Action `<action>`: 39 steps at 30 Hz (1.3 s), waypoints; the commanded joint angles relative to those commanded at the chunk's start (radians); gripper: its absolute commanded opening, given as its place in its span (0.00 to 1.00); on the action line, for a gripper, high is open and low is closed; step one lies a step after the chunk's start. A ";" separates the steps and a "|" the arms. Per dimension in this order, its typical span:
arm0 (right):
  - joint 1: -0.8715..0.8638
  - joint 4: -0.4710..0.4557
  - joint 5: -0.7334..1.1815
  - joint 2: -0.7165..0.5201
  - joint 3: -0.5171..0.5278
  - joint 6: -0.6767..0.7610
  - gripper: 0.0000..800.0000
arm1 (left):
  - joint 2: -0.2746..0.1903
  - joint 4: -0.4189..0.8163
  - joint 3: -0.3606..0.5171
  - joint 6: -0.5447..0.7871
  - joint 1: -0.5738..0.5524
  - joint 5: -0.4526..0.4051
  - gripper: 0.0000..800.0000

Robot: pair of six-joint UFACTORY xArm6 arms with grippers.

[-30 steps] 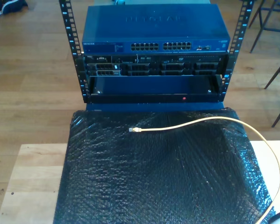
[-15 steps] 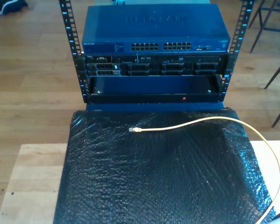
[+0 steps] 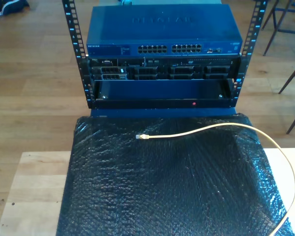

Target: Grab the cable and plug it in

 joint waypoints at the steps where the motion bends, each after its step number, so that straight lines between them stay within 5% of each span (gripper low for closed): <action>1: 0.015 0.003 0.006 0.014 -0.018 0.028 1.00 | 0.000 0.000 -0.002 -0.025 -0.026 0.002 1.00; 19: 0.407 0.100 0.118 0.166 -0.284 0.450 1.00 | 0.009 -0.048 -0.080 -0.388 -0.382 0.021 1.00; 39: 0.562 0.493 0.226 0.370 -0.496 0.643 1.00 | 0.101 -0.161 -0.155 -0.680 -0.701 0.061 1.00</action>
